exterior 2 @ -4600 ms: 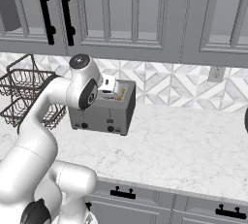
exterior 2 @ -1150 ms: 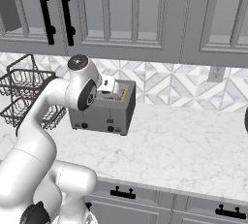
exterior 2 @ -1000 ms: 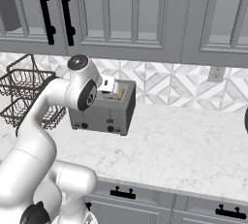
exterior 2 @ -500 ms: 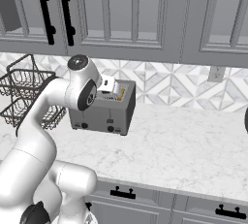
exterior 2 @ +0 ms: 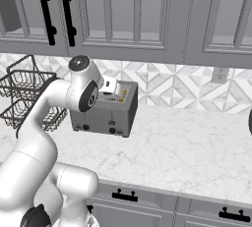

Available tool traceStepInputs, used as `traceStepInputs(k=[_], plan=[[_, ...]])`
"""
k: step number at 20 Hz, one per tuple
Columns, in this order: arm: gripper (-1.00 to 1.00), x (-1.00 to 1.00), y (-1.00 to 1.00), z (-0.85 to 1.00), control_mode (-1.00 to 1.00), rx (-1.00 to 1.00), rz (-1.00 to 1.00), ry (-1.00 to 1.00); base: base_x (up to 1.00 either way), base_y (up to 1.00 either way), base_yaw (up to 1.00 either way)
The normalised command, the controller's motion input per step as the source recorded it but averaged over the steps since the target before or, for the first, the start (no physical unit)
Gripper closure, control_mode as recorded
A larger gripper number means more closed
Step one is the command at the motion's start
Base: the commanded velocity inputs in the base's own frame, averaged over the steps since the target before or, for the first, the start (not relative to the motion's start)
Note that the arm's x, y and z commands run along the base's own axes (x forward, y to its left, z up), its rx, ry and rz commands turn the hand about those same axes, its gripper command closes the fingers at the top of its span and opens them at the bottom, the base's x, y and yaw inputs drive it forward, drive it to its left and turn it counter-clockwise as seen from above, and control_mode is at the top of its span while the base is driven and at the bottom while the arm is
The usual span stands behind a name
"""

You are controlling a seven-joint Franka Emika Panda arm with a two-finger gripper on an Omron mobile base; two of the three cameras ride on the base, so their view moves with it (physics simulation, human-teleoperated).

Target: Start the toaster. Once the lever pops up, take the bread to the plate on the dining counter.

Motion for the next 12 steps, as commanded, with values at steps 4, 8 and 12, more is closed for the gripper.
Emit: traceStepInputs(k=[4, 8, 12], plan=[[-1.0, 0.0, 0.0, 0.0, -1.0, 0.0, 0.0, 0.0, 0.0, 0.0, 0.0], [-1.0, 0.0, 0.0, 0.0, -1.0, 0.0, 0.0, 0.0, 0.0, 0.0, 0.0], [-1.0, 0.0, 0.0, 0.0, -1.0, 0.0, 0.0, 0.0, 0.0, 0.0, 0.0]])
